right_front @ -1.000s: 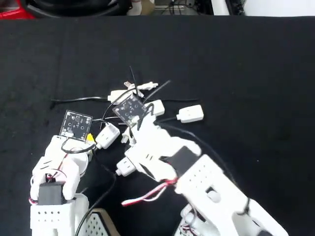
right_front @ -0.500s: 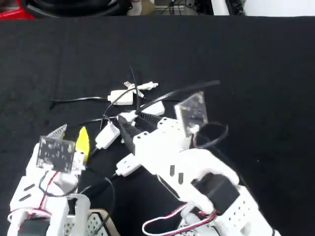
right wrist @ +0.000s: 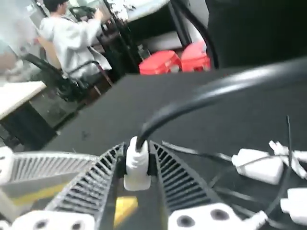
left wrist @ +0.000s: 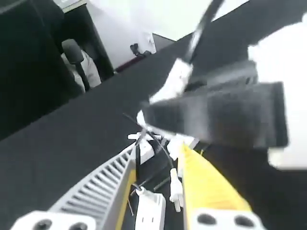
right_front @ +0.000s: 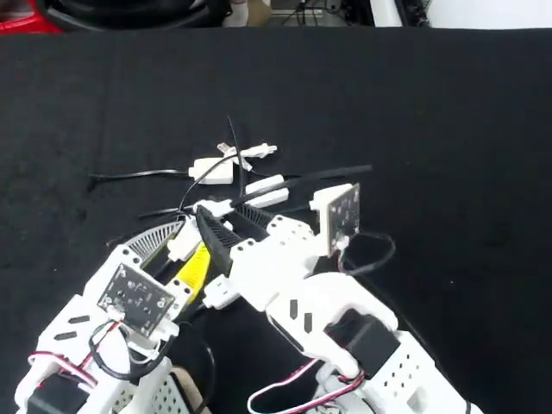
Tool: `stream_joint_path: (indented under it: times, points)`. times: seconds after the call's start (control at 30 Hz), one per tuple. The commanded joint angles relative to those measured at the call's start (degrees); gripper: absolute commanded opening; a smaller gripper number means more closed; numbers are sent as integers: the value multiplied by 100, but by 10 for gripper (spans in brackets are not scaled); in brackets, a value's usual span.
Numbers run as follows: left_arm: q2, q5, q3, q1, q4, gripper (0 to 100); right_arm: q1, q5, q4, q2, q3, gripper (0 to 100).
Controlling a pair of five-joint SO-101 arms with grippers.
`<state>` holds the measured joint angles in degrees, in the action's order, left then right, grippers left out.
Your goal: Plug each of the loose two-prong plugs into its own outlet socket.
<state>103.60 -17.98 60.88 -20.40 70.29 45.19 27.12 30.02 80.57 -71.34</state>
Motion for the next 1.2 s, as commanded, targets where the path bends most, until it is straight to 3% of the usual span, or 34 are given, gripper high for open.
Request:
stream_joint_path:
  times: [0.0, 0.2, 0.43, 0.57, 0.67, 0.8, 0.93, 1.17]
  points:
    - [-26, -18, 277, -4, -545, 148, 88, 97, 879, 31, 620, 12]
    - [-26, -35, 919, 505, -1073, 152, 62, 70, 1820, 22, 1138, 12]
    - [-26, -185, 927, 558, -404, 152, -35, 18, 1837, 4, 1182, 12]
    - [-26, -1125, 936, 752, 299, 148, -563, -589, 2066, -462, 1244, 11]
    - [-26, -1600, 954, 1490, 712, 148, -686, -1240, 2611, -1393, 1508, 11]
    - [-26, -1626, 1103, 2844, 809, 148, -466, -1556, 2998, -2712, 1780, 11]
    - [-26, -1670, 1763, 3705, 659, 148, -105, -1811, 2963, -3459, 1789, 11]
    - [-26, -1644, 3477, 3530, -747, 148, -53, -1811, 2629, -3881, 1446, 11]
